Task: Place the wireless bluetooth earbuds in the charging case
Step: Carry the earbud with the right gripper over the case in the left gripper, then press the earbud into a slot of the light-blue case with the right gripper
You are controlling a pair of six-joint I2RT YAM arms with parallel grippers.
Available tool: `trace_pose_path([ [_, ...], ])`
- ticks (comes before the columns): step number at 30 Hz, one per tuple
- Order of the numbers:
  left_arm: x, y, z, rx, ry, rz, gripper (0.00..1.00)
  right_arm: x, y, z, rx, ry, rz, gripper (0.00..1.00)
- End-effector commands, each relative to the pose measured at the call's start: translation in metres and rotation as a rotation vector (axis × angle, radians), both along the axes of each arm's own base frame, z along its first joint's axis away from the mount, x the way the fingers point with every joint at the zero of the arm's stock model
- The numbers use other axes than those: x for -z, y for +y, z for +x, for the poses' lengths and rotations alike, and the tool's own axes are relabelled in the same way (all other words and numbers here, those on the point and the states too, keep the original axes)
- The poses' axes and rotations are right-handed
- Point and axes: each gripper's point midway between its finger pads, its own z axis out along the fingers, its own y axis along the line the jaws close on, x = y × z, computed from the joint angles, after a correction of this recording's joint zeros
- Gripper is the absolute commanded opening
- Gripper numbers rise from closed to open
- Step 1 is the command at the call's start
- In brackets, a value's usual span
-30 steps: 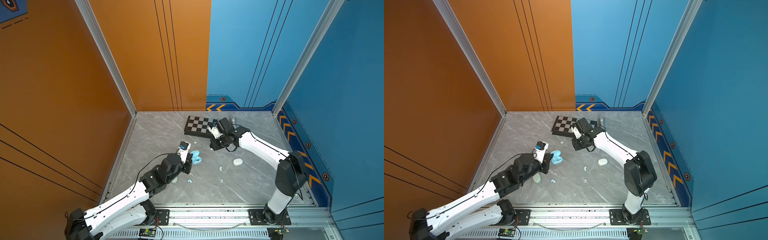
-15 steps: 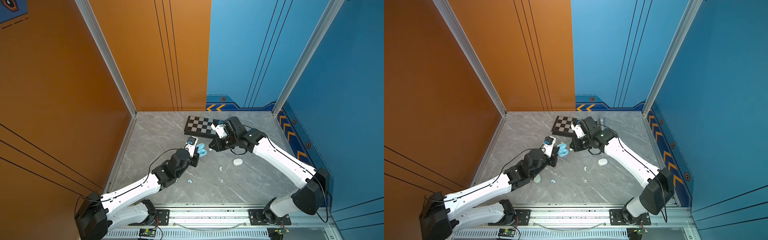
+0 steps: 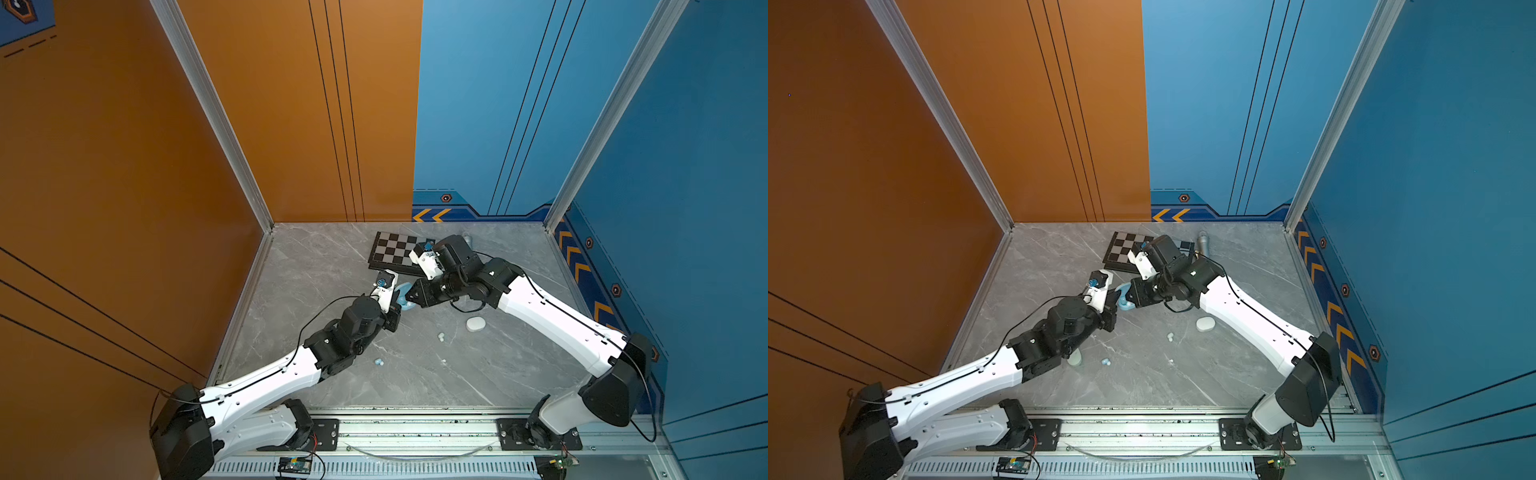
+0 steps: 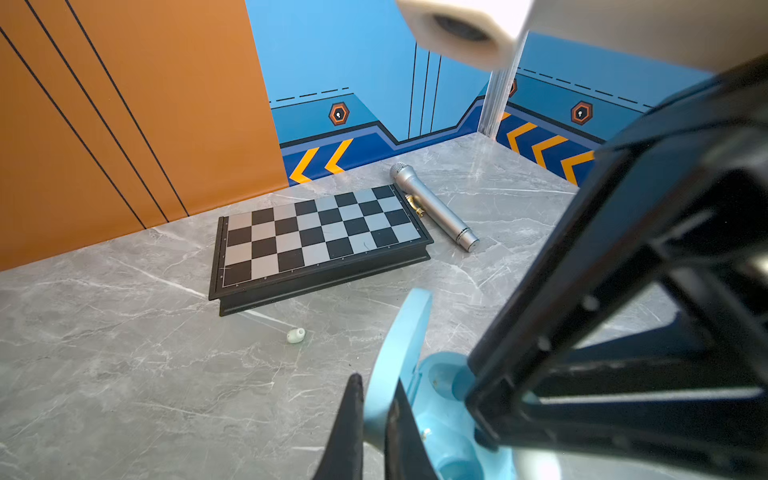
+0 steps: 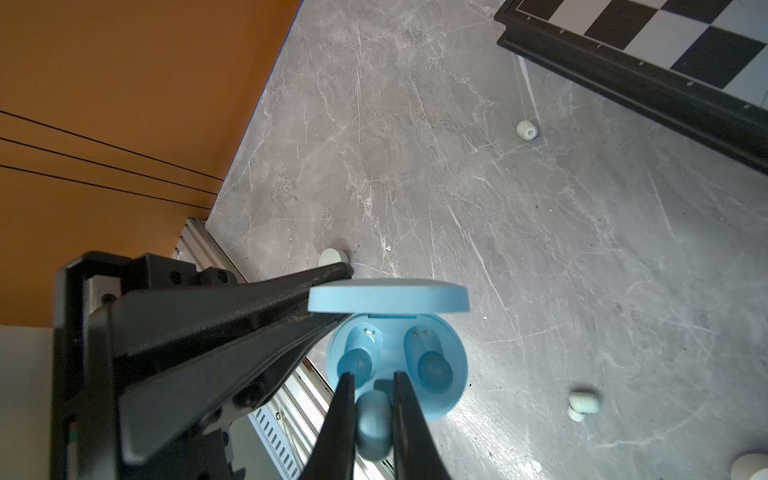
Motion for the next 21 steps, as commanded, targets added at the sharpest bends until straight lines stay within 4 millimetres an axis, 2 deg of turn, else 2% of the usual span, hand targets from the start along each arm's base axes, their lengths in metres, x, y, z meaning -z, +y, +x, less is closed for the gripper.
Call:
trace_pose_path([
  [1,-0.0237,-0.0041,0.0022,-0.005,-0.048,-0.028,0.00,-0.0022,0.0024,0.0060,0.030,0.000,-0.007,0.08],
  [13,-0.0278,-0.0062,0.0016,0.001,-0.056,-0.029,0.00,0.0010,0.0073,0.0150,0.061,0.003,-0.011,0.10],
  [21,-0.0286,-0.0060,0.0020,-0.003,-0.059,-0.027,0.00,0.0028,0.0081,0.0134,0.056,0.006,-0.015,0.21],
])
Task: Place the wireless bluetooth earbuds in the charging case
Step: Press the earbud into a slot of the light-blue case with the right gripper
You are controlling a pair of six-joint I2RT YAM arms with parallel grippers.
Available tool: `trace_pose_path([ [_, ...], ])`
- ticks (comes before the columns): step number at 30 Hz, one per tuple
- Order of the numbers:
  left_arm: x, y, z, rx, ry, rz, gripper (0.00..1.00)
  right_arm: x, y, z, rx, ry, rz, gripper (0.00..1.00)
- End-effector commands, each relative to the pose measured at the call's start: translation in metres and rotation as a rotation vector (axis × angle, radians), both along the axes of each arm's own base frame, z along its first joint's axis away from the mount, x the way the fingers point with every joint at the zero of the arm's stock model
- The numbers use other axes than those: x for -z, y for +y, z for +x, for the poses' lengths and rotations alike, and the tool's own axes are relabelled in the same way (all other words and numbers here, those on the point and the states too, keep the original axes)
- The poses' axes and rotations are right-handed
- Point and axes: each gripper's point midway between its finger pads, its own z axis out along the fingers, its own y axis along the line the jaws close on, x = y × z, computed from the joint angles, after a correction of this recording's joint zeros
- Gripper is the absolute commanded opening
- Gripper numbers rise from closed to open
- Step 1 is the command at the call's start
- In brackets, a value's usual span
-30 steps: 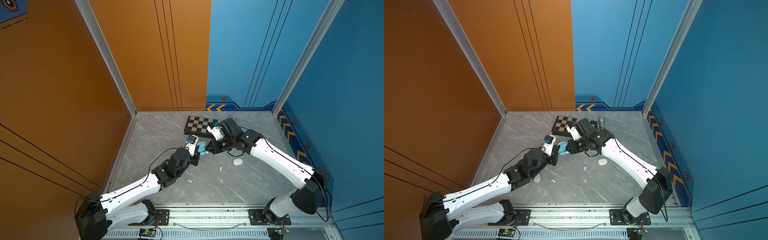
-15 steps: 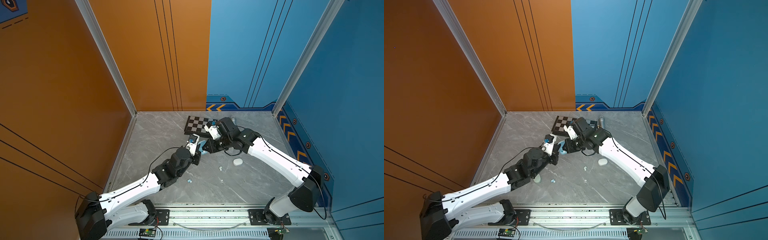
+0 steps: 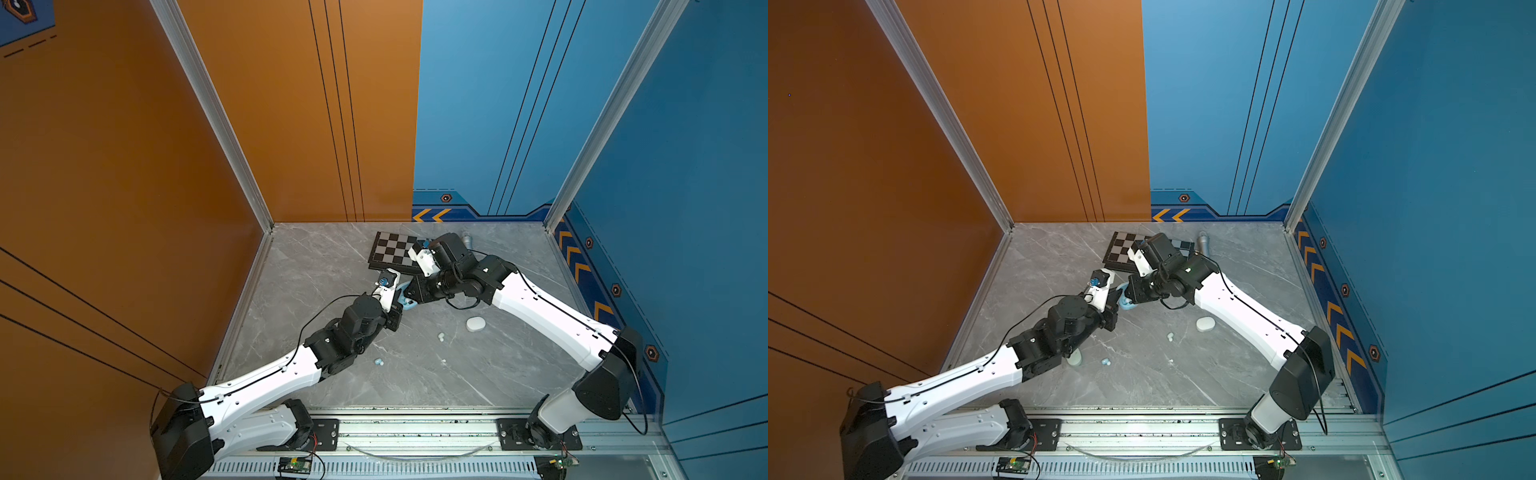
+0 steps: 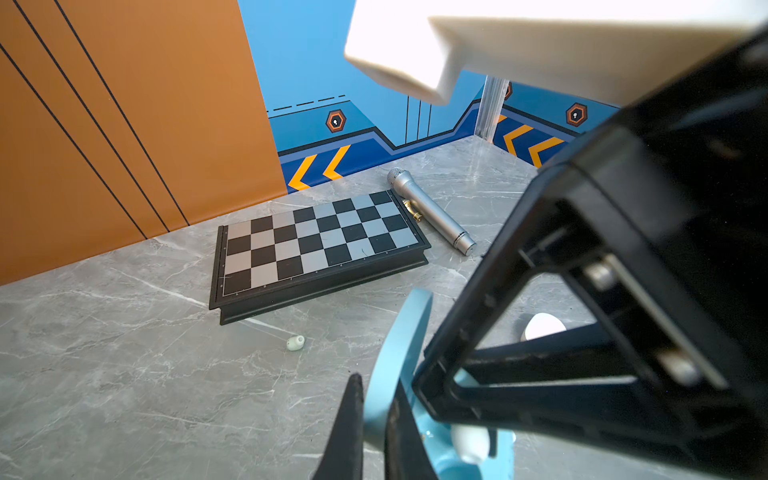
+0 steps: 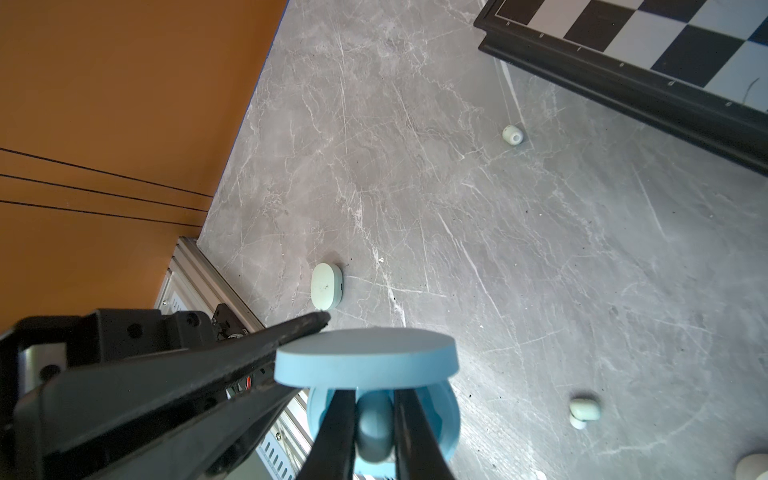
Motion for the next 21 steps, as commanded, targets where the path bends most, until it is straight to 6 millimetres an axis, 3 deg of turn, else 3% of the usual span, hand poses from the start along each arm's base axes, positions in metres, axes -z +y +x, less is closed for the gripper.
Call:
trace_pose_path([
  [1,-0.024,-0.004,0.002,-0.009,-0.048,-0.038,0.00,-0.001,0.004,0.001,0.002,-0.008,-0.005,0.21],
  [21,-0.013,-0.003,0.003,-0.016,-0.029,-0.022,0.00,-0.019,0.008,-0.002,-0.013,-0.040,0.028,0.29],
])
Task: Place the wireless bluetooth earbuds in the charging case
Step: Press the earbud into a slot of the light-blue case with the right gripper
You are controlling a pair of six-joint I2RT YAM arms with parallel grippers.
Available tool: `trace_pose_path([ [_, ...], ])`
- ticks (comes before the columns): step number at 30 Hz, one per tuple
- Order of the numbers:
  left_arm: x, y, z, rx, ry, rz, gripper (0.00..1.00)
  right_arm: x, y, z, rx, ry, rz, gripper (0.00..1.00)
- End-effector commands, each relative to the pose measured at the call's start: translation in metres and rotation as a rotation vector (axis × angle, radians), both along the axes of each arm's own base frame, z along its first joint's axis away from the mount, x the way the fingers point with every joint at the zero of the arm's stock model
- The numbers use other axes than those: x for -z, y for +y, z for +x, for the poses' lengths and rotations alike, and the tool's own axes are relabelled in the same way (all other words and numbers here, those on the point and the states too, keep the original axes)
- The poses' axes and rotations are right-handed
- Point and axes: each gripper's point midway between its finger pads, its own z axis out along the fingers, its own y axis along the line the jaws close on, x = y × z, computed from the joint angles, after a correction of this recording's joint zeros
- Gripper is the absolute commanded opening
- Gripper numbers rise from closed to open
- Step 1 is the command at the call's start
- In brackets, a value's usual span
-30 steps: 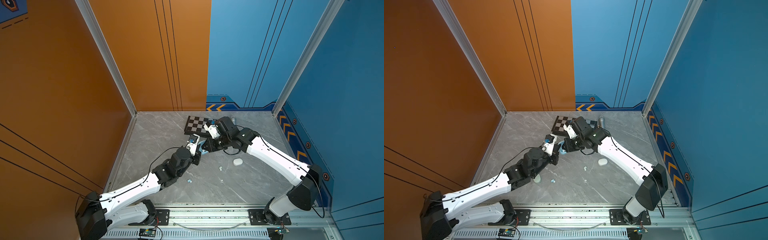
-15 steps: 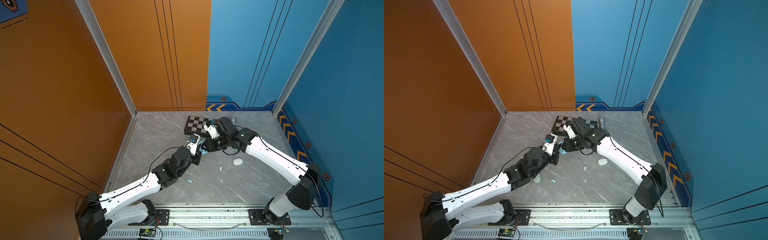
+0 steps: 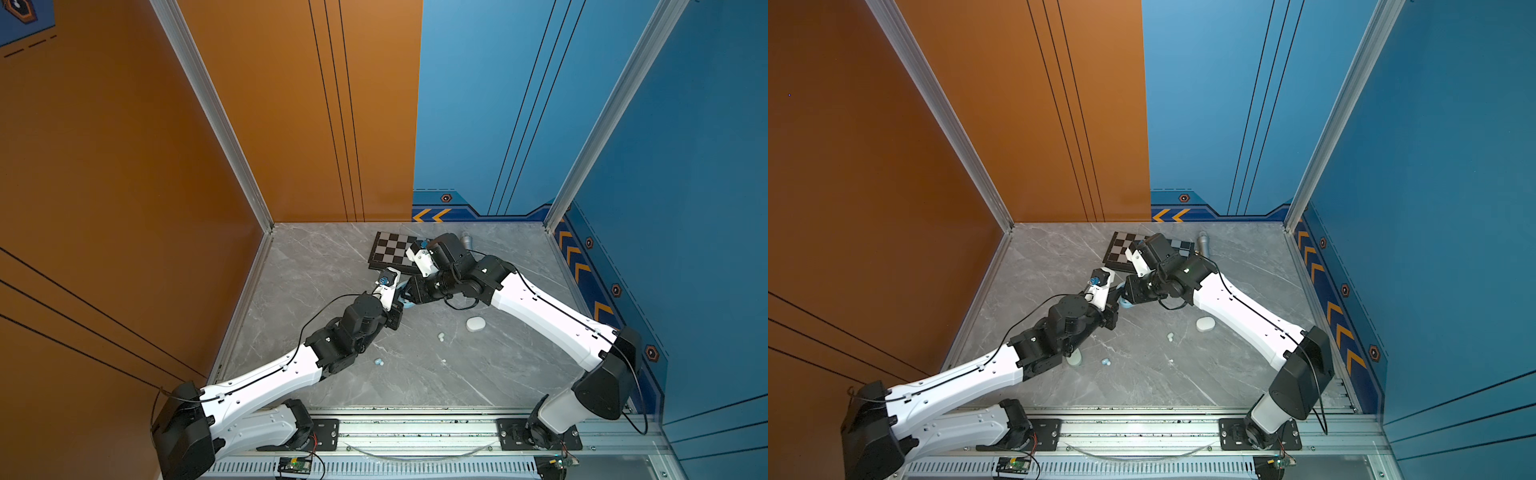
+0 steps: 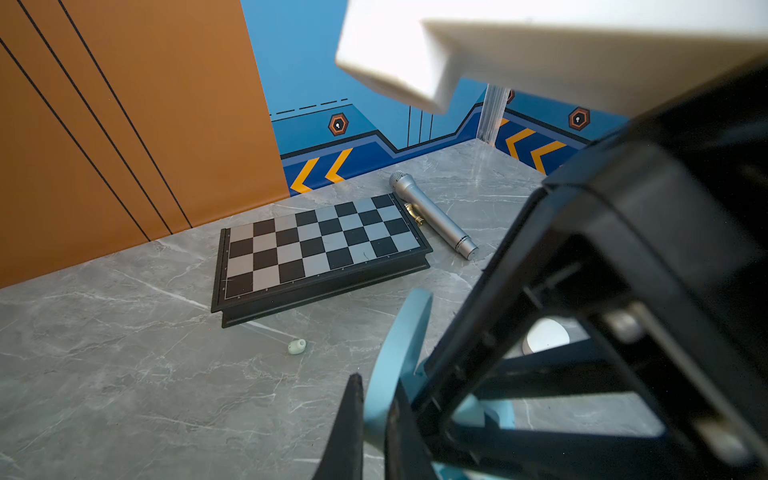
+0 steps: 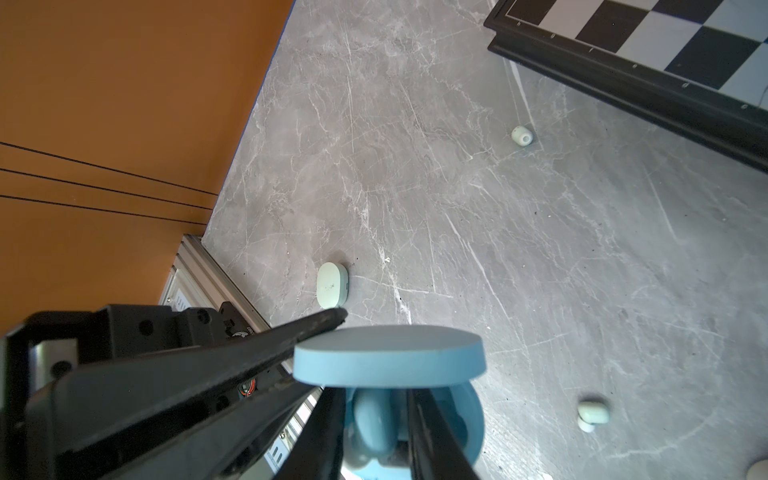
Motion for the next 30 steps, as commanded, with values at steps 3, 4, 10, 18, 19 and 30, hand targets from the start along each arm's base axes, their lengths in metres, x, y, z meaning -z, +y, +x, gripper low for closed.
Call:
trace_pose_path([
  [3,-0.010,-0.003,0.001,-0.005,-0.023,-0.020,0.00,-0.017,0.003,0.001,-0.001,-0.038,0.023,0.30],
  [4,-0.010,-0.003,0.000,-0.003,-0.022,-0.019,0.00,-0.018,0.002,0.001,-0.001,-0.041,0.025,0.30],
  [10,-0.009,-0.003,0.001,-0.004,-0.021,-0.020,0.00,-0.021,0.003,0.000,-0.003,-0.044,0.032,0.30],
  [18,-0.008,-0.004,0.001,-0.004,-0.016,-0.022,0.00,-0.028,0.002,-0.001,-0.005,-0.057,0.042,0.30],
  [19,-0.007,-0.004,0.001,-0.003,-0.015,-0.020,0.00,-0.028,0.002,-0.002,-0.006,-0.057,0.043,0.30],
  [30,-0.008,-0.003,0.000,-0.004,-0.017,-0.022,0.00,-0.028,0.004,-0.004,-0.016,-0.055,0.046,0.27],
])
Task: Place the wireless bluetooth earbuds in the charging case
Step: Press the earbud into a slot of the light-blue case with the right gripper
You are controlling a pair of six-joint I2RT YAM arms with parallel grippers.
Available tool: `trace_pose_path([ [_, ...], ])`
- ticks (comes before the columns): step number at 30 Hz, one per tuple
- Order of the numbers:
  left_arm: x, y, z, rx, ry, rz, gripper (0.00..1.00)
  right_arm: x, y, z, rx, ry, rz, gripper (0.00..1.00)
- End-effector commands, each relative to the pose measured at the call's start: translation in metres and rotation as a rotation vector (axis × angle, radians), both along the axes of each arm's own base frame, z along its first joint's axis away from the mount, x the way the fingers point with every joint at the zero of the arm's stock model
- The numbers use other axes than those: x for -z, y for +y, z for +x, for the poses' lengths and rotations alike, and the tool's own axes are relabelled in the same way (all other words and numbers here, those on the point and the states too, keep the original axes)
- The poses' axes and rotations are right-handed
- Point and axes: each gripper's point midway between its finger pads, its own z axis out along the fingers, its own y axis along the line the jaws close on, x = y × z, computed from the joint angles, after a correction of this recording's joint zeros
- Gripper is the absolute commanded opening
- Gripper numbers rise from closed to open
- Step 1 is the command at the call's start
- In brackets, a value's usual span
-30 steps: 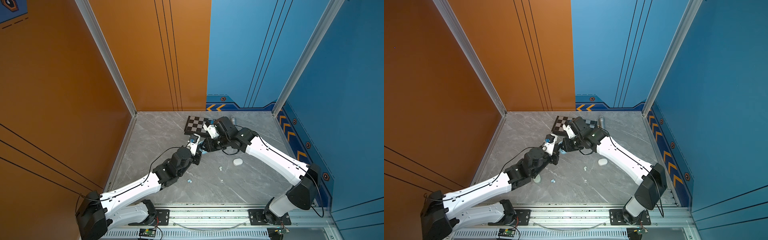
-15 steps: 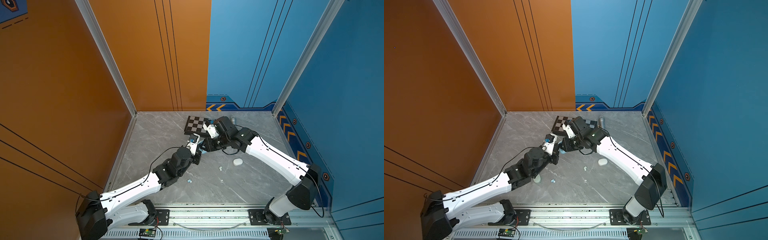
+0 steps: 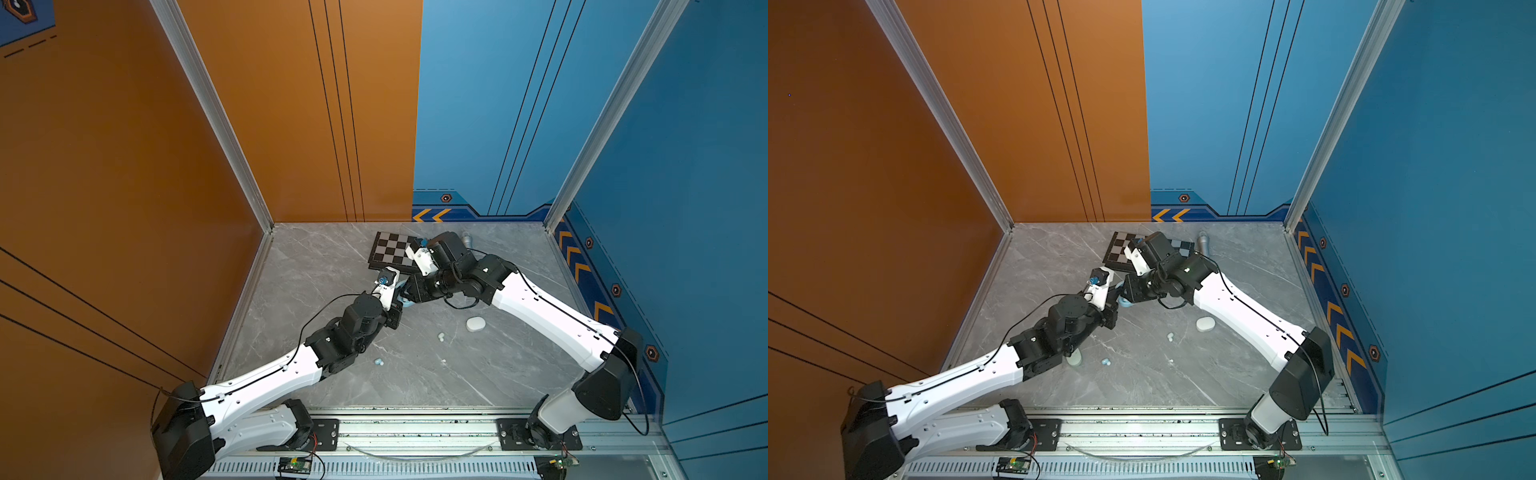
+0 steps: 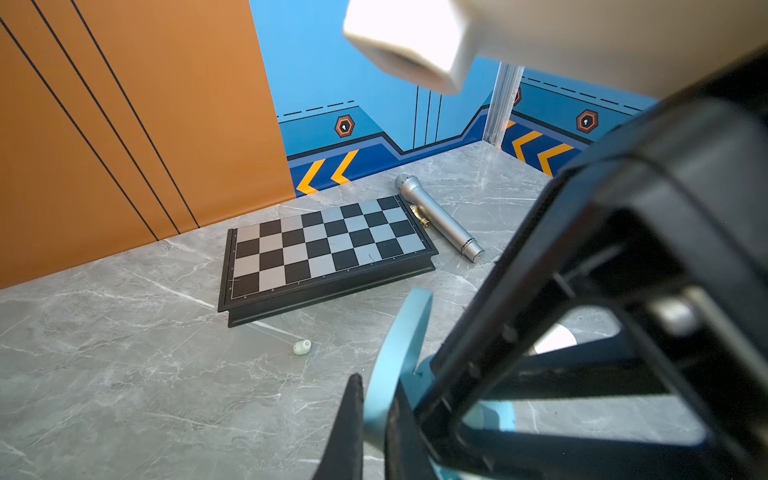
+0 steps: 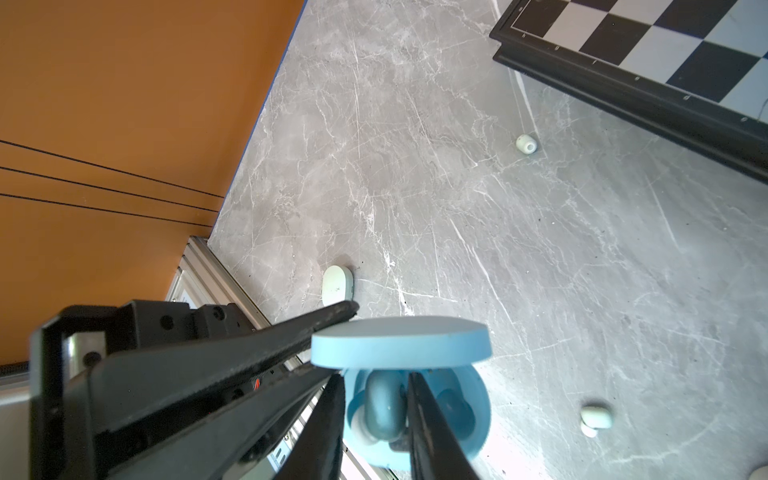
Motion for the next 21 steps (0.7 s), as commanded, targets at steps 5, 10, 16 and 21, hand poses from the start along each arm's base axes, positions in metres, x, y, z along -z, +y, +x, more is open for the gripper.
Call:
trace_pose_path([
  [5,-0.009,-0.004,0.000,0.006,-0.017,-0.027,0.00,-0.026,0.003,-0.006,-0.015,-0.050,0.043,0.26],
  [10,-0.009,-0.004,0.000,0.004,-0.017,-0.028,0.00,-0.029,0.002,-0.008,-0.013,-0.053,0.048,0.26],
  [16,-0.010,-0.003,0.000,0.003,-0.018,-0.030,0.00,-0.034,0.001,-0.009,-0.011,-0.063,0.054,0.26],
  [21,-0.012,-0.003,-0.001,0.006,-0.020,-0.034,0.00,-0.033,0.002,-0.009,-0.012,-0.066,0.052,0.27],
])
